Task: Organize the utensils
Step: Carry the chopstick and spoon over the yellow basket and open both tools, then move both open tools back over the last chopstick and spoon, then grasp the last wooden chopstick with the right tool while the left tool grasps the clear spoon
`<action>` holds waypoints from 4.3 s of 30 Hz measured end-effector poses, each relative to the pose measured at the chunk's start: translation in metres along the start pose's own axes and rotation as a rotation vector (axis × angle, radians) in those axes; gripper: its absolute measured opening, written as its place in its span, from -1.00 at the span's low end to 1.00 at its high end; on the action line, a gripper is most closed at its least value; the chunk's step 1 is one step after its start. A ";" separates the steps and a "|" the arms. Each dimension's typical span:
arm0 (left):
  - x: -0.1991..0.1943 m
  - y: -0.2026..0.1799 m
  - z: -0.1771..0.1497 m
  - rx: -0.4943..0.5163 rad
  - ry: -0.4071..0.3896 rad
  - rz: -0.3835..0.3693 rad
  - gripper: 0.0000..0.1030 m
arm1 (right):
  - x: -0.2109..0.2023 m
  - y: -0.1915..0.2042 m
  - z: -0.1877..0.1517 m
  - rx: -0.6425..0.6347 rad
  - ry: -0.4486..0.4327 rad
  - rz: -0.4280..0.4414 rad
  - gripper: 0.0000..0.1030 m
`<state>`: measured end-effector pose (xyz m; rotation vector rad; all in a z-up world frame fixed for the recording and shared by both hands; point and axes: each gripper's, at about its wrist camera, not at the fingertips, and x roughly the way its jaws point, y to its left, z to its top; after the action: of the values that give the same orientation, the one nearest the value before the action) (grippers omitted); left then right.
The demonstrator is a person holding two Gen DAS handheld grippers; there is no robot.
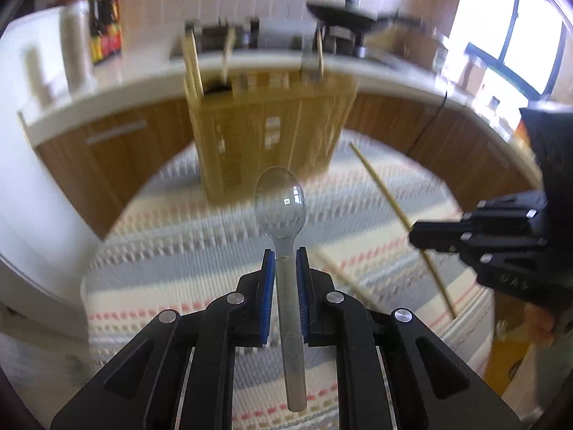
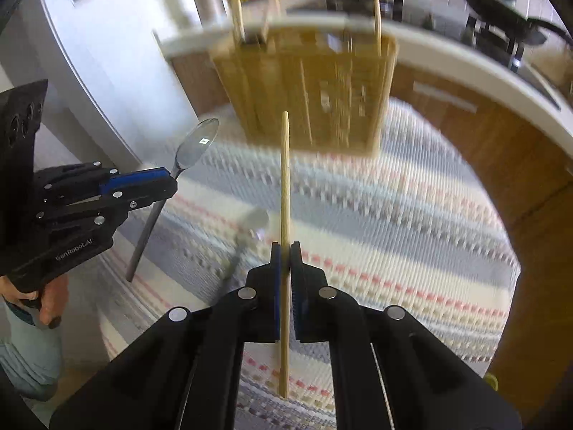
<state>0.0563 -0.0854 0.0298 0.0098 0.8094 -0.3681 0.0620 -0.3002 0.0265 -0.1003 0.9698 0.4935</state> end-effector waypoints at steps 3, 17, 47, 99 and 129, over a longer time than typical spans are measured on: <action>-0.026 0.002 0.019 -0.023 -0.097 -0.009 -0.80 | -0.023 0.000 0.012 0.003 -0.090 0.029 -0.93; -0.075 0.011 0.095 -0.126 -0.478 -0.072 -0.80 | -0.079 -0.007 0.086 0.050 -0.413 0.032 -0.93; 0.016 0.053 0.109 -0.185 -0.734 -0.007 -0.80 | -0.008 -0.072 0.157 0.095 -0.720 -0.084 -0.93; 0.064 -0.004 -0.052 -0.090 0.137 -0.040 0.21 | 0.038 0.004 -0.054 0.184 -0.029 -0.090 -0.11; 0.103 -0.055 -0.065 0.033 0.162 0.129 -0.80 | 0.045 0.027 -0.116 0.165 0.007 -0.167 -0.91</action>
<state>0.0576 -0.1599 -0.0814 0.1234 0.9577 -0.2604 -0.0180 -0.2952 -0.0728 -0.0341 0.9962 0.2584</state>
